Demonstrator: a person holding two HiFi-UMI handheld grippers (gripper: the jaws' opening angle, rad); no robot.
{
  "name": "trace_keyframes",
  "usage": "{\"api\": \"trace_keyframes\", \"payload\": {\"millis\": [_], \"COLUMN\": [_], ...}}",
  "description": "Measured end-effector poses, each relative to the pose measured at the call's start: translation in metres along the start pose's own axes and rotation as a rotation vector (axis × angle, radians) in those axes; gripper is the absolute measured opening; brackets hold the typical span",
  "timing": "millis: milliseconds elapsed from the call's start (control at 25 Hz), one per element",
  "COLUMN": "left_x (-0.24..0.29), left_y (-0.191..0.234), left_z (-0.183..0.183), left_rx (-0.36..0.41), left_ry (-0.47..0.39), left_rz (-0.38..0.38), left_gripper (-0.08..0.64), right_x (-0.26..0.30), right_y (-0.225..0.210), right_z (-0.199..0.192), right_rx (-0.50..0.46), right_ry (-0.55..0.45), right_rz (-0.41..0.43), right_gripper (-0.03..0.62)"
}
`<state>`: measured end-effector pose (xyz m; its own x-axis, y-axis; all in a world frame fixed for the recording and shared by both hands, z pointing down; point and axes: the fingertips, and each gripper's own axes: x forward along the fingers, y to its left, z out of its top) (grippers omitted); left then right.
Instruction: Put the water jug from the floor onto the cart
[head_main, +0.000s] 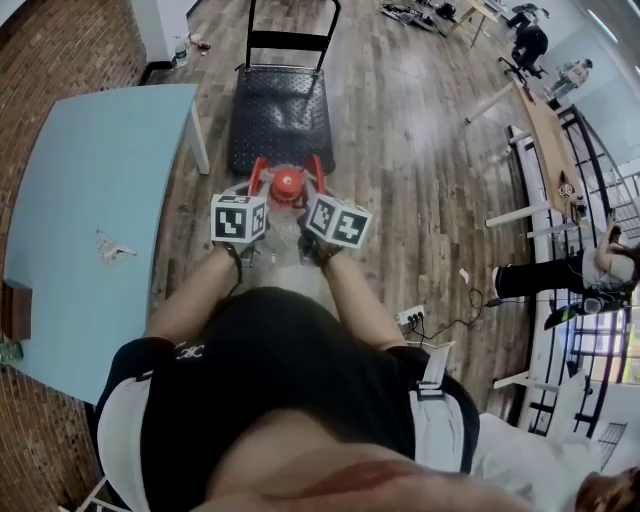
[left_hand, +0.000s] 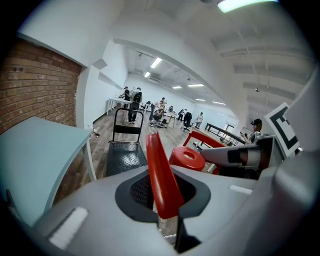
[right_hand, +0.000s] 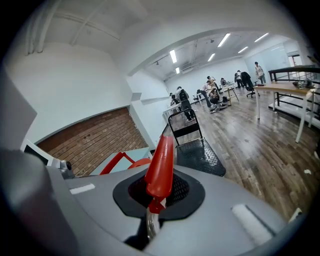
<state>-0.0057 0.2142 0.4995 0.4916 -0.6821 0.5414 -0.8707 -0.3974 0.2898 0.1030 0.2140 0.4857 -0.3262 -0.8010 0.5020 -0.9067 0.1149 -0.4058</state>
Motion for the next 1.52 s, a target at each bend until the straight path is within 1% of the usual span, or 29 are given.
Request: {"api": "trace_keyframes", "payload": {"millis": [200, 400, 640, 760, 960, 1200, 1320, 1520], "left_x": [-0.002, -0.008, -0.004, 0.0, 0.017, 0.056, 0.08, 0.119], "left_y": [0.014, 0.035, 0.059, 0.075, 0.094, 0.116, 0.124, 0.133], "left_z": [-0.003, 0.003, 0.007, 0.01, 0.018, 0.045, 0.069, 0.114], "left_rx": [0.013, 0.014, -0.023, -0.034, -0.029, -0.008, -0.004, -0.007], "left_ry": [0.005, 0.0, -0.013, -0.012, 0.006, 0.023, 0.027, 0.011], "left_rz": [-0.039, -0.059, -0.048, -0.029, 0.006, 0.045, 0.058, 0.09], "left_gripper": [0.031, 0.031, 0.029, 0.031, 0.031, 0.031, 0.031, 0.028], "right_x": [0.008, 0.02, 0.041, 0.057, 0.085, 0.137, 0.16, 0.194], "right_y": [0.006, 0.026, 0.041, 0.05, 0.051, 0.042, 0.035, 0.023], "right_z": [-0.007, -0.01, -0.008, -0.005, 0.0, 0.023, 0.044, 0.087], "right_rx": [0.037, 0.046, 0.021, 0.011, 0.024, 0.045, 0.048, 0.012], "right_ry": [-0.016, -0.011, -0.001, 0.011, 0.021, 0.037, 0.049, 0.05], "right_rz": [-0.042, -0.052, -0.032, -0.012, 0.025, 0.06, 0.074, 0.098], "right_gripper": [0.014, 0.014, 0.014, 0.014, 0.014, 0.014, 0.014, 0.014]}}
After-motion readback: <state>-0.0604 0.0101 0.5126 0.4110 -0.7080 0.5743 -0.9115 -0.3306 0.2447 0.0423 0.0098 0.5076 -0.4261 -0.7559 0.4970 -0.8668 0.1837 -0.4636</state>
